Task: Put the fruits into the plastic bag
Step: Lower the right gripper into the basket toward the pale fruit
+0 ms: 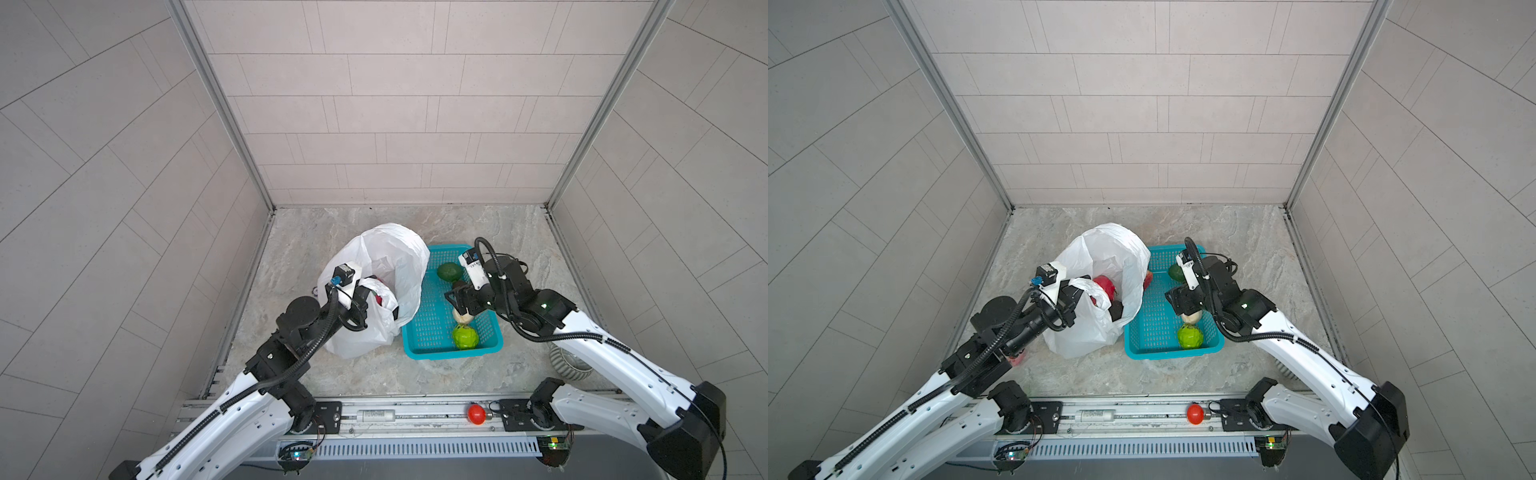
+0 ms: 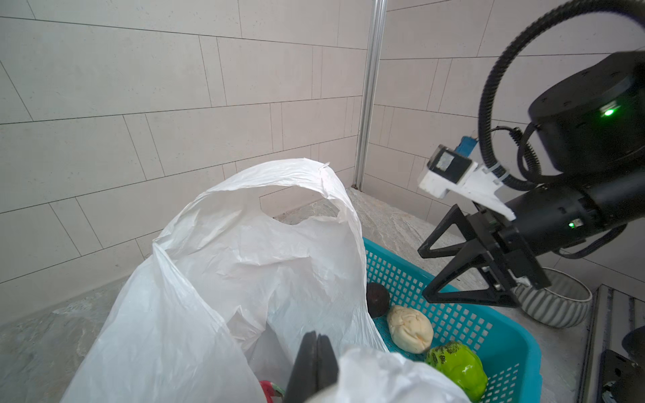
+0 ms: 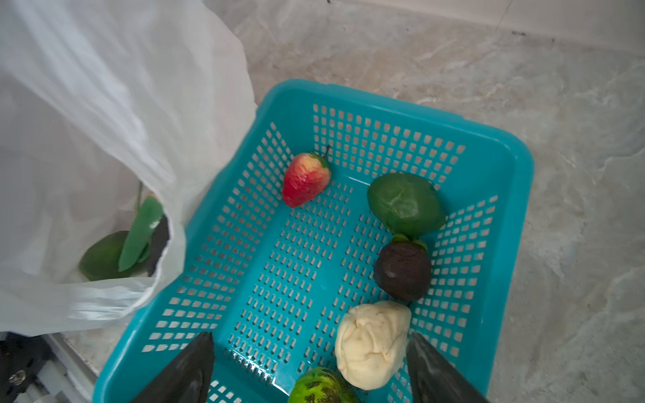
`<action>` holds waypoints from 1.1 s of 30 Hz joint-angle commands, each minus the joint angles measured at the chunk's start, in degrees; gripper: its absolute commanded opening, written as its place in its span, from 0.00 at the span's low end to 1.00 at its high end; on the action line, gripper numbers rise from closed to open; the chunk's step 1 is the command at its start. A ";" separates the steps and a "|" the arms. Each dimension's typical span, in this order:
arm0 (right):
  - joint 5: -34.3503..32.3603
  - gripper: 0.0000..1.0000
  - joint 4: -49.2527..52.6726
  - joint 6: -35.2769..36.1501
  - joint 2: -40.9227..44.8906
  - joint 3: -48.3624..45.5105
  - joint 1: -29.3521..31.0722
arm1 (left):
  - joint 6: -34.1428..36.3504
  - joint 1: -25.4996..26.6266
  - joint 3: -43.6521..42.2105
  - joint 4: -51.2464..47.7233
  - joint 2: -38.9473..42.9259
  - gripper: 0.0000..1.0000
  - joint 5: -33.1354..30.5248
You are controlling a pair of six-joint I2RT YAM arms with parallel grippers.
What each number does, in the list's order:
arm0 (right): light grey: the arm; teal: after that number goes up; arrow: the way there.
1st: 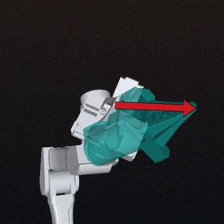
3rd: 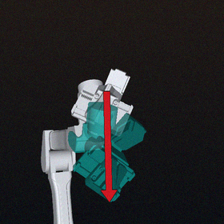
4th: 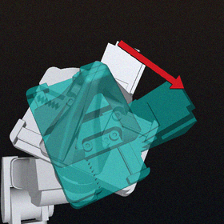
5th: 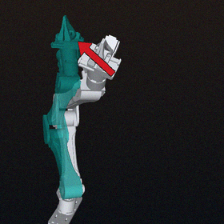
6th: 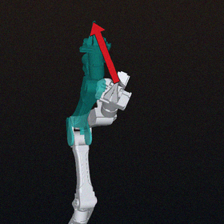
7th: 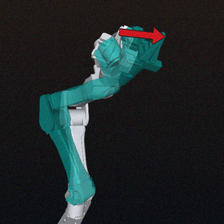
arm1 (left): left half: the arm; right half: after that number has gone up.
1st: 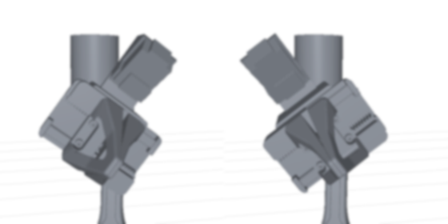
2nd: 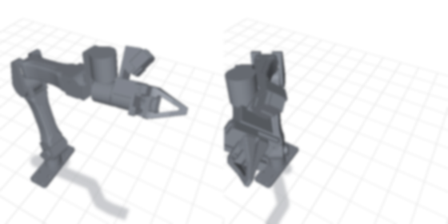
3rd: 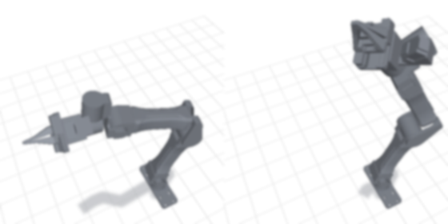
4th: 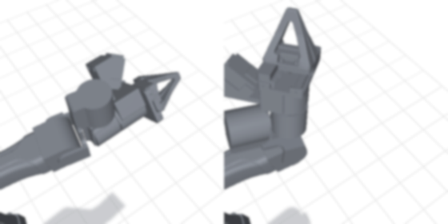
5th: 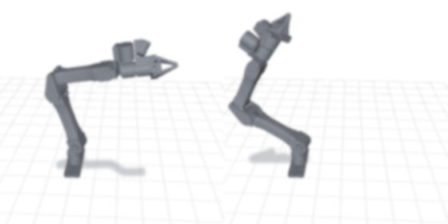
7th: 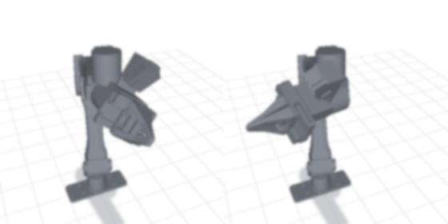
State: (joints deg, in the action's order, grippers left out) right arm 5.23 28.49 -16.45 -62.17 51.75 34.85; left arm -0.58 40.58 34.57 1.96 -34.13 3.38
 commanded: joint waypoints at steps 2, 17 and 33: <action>-5.65 0.82 2.47 -2.92 -3.63 -1.22 0.06 | 0.18 0.03 -0.29 1.89 0.29 0.00 -0.04; -7.98 0.83 3.72 -8.82 -12.81 -2.44 -0.86 | -0.71 -0.03 0.59 -0.27 -0.36 0.00 -1.51; -5.55 0.79 8.38 -9.70 -25.90 2.20 -2.58 | -5.08 -0.02 1.53 -4.14 -1.64 0.00 -6.14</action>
State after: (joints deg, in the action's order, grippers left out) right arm -0.40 34.37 -25.45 -86.96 53.06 32.64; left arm -4.62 40.58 34.59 -1.74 -36.03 -1.61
